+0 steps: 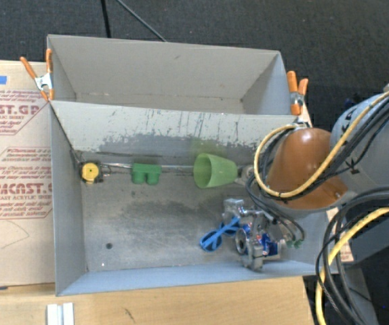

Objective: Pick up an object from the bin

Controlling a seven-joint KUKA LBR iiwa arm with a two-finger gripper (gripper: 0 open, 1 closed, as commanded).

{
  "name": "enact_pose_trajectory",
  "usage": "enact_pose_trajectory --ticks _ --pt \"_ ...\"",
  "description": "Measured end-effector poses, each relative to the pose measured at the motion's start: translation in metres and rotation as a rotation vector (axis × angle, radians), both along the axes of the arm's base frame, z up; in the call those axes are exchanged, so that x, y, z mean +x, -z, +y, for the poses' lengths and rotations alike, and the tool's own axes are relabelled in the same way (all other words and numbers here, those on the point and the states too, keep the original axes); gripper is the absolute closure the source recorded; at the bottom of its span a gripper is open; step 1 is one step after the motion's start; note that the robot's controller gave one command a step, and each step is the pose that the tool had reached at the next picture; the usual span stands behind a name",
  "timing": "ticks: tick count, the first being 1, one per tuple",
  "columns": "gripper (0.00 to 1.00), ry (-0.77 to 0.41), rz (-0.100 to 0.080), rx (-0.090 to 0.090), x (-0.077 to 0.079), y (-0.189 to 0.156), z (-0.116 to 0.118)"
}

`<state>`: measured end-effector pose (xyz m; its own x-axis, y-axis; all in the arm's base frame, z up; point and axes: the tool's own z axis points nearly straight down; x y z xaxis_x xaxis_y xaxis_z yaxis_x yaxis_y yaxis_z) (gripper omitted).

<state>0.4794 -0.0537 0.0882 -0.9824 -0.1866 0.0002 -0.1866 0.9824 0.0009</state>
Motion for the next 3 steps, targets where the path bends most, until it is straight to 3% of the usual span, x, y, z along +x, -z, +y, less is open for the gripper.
enact_pose_trajectory --ticks 1,2,3 --pt "1.0 0.001 0.0 -0.001 0.0 -0.002 0.0" --pt "1.0 -0.006 -0.013 -0.002 0.051 -0.115 0.006" --pt "0.0 -0.006 -0.003 0.0 0.048 -0.11 0.006"
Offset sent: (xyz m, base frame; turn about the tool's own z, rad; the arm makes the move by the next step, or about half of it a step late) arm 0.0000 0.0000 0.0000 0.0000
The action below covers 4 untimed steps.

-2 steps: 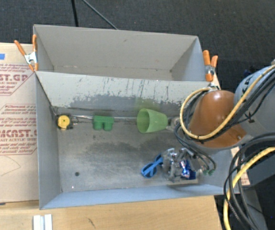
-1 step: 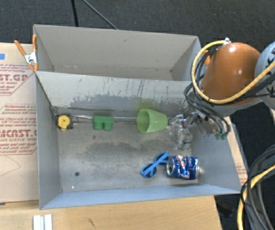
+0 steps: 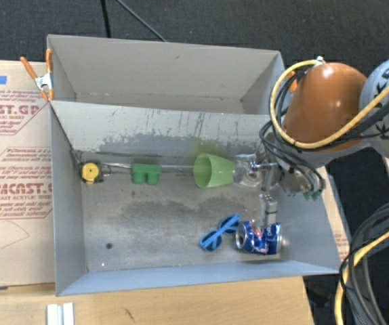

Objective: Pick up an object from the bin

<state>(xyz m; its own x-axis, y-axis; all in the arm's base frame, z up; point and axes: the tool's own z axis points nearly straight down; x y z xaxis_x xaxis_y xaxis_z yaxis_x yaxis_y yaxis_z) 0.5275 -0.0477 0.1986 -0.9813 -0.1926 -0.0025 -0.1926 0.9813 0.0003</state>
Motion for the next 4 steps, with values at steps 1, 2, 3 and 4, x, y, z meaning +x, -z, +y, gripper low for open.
enact_pose_trajectory --ticks 1,2,3,4 --pt "0.0 0.09 0.024 0.004 -0.017 0.13 -0.032" --pt "1.0 0.089 0.001 0.001 -0.013 0.128 -0.033" --pt "1.0 0.067 -0.009 -0.003 0.0 -0.04 -0.055" --pt "0.0 0.067 -0.001 0.0 -0.002 -0.035 -0.054"
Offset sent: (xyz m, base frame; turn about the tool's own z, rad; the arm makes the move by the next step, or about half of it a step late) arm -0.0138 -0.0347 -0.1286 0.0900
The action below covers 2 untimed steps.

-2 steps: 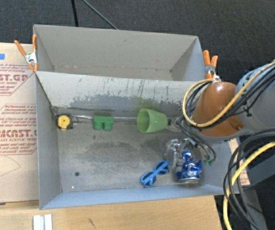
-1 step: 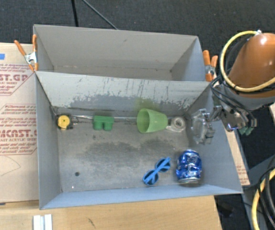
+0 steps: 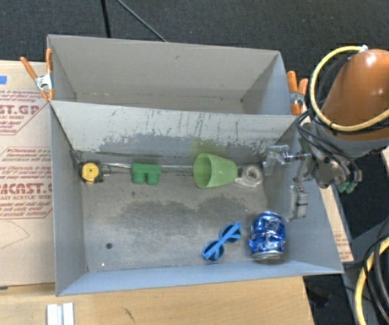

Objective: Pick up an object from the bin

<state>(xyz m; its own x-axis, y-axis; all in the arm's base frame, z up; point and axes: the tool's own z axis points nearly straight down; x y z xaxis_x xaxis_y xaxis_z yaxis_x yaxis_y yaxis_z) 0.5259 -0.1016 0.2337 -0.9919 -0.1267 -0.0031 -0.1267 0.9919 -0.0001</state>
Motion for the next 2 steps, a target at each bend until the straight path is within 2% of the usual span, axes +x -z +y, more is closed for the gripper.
enact_pose_trajectory --ticks 1,2 --pt "0.0 -0.077 -0.009 -0.003 0.004 0.149 -0.025" --pt "0.0 -0.157 -0.017 -0.006 -0.025 0.158 0.028"
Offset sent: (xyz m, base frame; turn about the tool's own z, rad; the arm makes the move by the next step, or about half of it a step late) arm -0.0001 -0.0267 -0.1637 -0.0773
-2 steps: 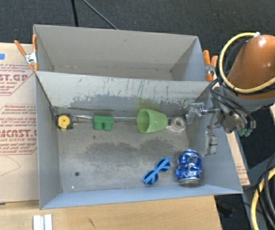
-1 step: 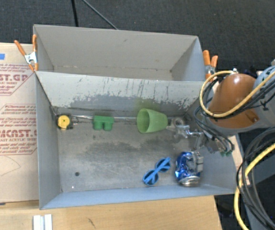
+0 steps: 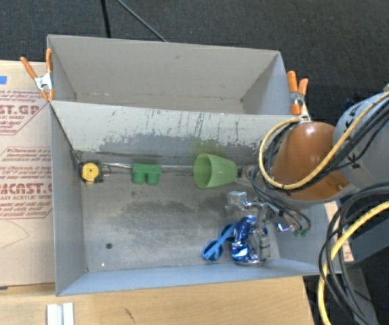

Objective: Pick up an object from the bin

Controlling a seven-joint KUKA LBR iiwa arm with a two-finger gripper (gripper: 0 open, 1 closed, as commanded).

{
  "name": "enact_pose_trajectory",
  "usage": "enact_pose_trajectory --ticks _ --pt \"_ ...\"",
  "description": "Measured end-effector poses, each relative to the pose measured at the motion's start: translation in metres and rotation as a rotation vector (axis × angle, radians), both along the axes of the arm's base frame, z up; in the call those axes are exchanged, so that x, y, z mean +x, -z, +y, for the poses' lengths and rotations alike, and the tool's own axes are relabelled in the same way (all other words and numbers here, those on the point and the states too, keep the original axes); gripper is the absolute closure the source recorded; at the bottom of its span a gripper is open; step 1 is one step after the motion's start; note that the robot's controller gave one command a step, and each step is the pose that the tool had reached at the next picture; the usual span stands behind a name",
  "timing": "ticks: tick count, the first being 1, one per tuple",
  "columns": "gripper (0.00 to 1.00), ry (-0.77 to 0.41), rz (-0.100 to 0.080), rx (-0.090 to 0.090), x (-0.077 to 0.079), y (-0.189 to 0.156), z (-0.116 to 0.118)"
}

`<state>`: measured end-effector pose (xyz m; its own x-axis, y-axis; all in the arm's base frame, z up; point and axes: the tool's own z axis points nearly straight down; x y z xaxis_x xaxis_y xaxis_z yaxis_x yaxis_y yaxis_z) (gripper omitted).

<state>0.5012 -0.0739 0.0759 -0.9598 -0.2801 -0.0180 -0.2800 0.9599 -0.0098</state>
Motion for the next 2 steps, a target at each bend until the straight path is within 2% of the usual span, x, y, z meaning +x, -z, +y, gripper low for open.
enact_pose_trajectory --ticks 1,2 --pt "1.0 0.005 0.011 -0.001 -0.002 0.001 -0.002" --pt "1.0 -0.086 0.013 0.001 0.034 0.001 0.006"
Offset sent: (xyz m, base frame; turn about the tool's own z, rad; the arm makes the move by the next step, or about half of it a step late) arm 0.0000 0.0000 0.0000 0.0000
